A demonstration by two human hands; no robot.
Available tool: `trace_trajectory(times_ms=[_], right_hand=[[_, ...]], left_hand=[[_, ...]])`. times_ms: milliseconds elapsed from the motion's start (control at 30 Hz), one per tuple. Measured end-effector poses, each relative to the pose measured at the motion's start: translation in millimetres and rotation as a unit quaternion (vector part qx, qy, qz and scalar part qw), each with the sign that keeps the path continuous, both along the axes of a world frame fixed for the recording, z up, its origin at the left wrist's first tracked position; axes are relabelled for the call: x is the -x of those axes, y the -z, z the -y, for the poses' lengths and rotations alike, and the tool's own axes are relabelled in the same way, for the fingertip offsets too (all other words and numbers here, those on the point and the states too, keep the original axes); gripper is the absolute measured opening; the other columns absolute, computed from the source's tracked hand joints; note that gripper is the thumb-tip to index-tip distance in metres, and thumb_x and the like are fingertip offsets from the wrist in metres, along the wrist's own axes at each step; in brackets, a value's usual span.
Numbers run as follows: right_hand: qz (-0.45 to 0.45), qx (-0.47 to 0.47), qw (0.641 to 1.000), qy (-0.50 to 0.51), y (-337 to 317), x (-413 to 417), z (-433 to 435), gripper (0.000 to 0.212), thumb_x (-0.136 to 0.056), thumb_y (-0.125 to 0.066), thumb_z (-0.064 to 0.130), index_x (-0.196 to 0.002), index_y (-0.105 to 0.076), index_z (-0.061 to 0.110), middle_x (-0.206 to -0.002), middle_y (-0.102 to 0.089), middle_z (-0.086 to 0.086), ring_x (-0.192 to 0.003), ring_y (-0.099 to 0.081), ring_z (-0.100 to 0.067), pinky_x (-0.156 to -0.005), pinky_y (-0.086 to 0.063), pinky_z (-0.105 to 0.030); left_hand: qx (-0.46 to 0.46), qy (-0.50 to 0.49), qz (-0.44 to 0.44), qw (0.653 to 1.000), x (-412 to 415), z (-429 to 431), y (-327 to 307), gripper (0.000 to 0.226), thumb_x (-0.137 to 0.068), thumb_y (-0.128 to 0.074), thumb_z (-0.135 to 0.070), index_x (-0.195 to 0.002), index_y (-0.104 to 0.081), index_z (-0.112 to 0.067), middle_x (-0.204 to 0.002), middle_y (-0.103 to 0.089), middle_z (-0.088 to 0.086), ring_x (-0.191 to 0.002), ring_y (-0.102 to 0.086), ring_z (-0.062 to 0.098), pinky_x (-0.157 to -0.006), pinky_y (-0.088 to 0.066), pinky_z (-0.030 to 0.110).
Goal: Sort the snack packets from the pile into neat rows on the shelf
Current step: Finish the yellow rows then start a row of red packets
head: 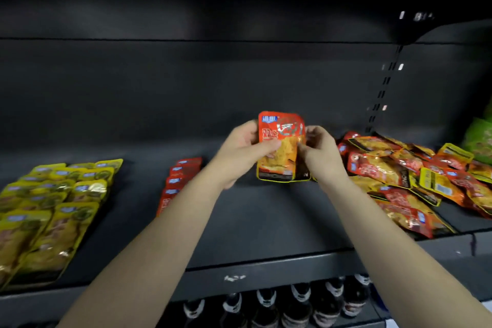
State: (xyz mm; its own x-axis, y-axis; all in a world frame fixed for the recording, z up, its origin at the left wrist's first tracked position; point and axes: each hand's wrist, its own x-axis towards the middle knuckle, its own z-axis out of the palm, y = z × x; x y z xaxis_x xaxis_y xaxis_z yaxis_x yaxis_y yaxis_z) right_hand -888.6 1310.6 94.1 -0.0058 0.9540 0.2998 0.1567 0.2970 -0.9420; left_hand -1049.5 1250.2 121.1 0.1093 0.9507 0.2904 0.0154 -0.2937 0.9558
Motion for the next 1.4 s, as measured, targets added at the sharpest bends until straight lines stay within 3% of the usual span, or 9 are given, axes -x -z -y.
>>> trace_trajectory(times_ms=[67, 133, 267, 367, 500, 767, 1100, 1267, 1400], right_hand=[[-0.018, 0.020, 0.999, -0.027, 3, 26, 9, 0.025, -0.085, -0.067, 0.002, -0.103, -0.052, 0.011, -0.090, -0.066, 0.001, -0.077, -0.064, -0.011, -0.065, -0.052, -0.026], [-0.034, 0.050, 0.996, -0.063, 7, 51, 19, 0.029, -0.085, -0.067, 0.001, -0.104, -0.049, 0.012, -0.097, -0.068, -0.005, -0.081, -0.067, -0.016, -0.065, -0.055, -0.031], [-0.034, 0.089, 0.987, -0.132, 13, 95, 41, 0.034, -0.083, -0.067, 0.000, -0.104, -0.047, 0.019, -0.098, -0.069, -0.006, -0.085, -0.069, -0.019, -0.076, -0.057, -0.033], [-0.018, 0.122, 0.973, -0.194, 15, 122, 59, 0.041, -0.084, -0.068, 0.001, -0.113, -0.044, 0.018, -0.099, -0.070, -0.007, -0.084, -0.071, -0.017, -0.076, -0.058, -0.032], [-0.002, 0.131, 0.963, -0.234, 21, 145, 79, 0.041, -0.083, -0.070, 0.002, -0.108, -0.046, 0.024, -0.103, -0.070, -0.011, -0.091, -0.070, -0.023, -0.082, -0.057, -0.040], [0.031, 0.143, 0.957, -0.252, 29, 149, 108, 0.029, -0.084, -0.069, 0.003, -0.104, -0.051, 0.016, -0.093, -0.073, -0.006, -0.083, -0.071, -0.016, -0.068, -0.055, -0.025], [0.086, 0.135, 0.947, -0.278, 34, 142, 113, 0.044, -0.080, -0.073, 0.001, -0.114, -0.047, 0.009, -0.089, -0.072, -0.007, -0.075, -0.069, -0.014, -0.056, -0.051, -0.021], [0.179, 0.086, 0.948, -0.248, 38, 144, 106, 0.048, -0.073, -0.082, 0.013, -0.111, -0.054, 0.020, -0.083, -0.071, -0.013, -0.066, -0.065, -0.010, -0.060, -0.048, -0.022], [0.285, 0.028, 0.938, -0.197, 36, 144, 106, 0.044, -0.066, -0.087, 0.026, -0.093, -0.052, 0.023, -0.070, -0.054, 0.007, -0.061, -0.050, -0.002, -0.058, -0.039, -0.018]], left_hand=[[-0.029, -0.058, -0.009, 0.998, 35, 6, -1, 0.016, -0.088, -0.063, -0.002, -0.104, -0.062, -0.006, -0.093, -0.070, 0.005, -0.081, -0.067, 0.011, -0.074, -0.056, 0.028], [-0.066, -0.136, -0.069, 0.986, 72, 12, -1, 0.011, -0.088, -0.067, -0.014, -0.098, -0.065, -0.017, -0.092, -0.072, 0.001, -0.083, -0.068, 0.014, -0.080, -0.055, 0.035], [-0.116, -0.298, -0.312, 0.895, 139, 23, 2, 0.016, -0.087, -0.064, -0.031, -0.102, -0.066, -0.025, -0.090, -0.071, -0.006, -0.083, -0.066, 0.012, -0.079, -0.048, 0.030], [-0.108, -0.373, -0.391, 0.834, 170, 30, 8, 0.030, -0.090, -0.061, -0.033, -0.117, -0.064, -0.020, -0.106, -0.071, 0.001, -0.102, -0.062, 0.026, -0.096, -0.040, 0.041], [-0.123, -0.410, -0.441, 0.789, 190, 35, 23, 0.024, -0.093, -0.059, -0.028, -0.115, -0.062, -0.021, -0.106, -0.068, 0.001, -0.106, -0.055, 0.027, -0.087, -0.027, 0.037], [-0.167, -0.417, -0.469, 0.760, 189, 40, 46, 0.018, -0.092, -0.060, -0.024, -0.108, -0.065, -0.018, -0.101, -0.068, -0.001, -0.105, -0.053, 0.024, -0.085, -0.020, 0.035], [-0.164, -0.415, -0.474, 0.759, 183, 42, 55, 0.017, -0.092, -0.060, -0.024, -0.107, -0.065, -0.019, -0.102, -0.068, -0.001, -0.106, -0.053, 0.023, -0.090, -0.023, 0.040], [-0.165, -0.422, -0.475, 0.754, 183, 44, 53, 0.018, -0.092, -0.061, -0.023, -0.108, -0.066, -0.017, -0.101, -0.068, 0.000, -0.106, -0.053, 0.024, -0.089, -0.023, 0.040], [-0.168, -0.424, -0.475, 0.753, 182, 44, 48, 0.019, -0.092, -0.061, -0.025, -0.109, -0.065, -0.018, -0.101, -0.068, -0.001, -0.108, -0.052, 0.024, -0.090, -0.022, 0.039]])
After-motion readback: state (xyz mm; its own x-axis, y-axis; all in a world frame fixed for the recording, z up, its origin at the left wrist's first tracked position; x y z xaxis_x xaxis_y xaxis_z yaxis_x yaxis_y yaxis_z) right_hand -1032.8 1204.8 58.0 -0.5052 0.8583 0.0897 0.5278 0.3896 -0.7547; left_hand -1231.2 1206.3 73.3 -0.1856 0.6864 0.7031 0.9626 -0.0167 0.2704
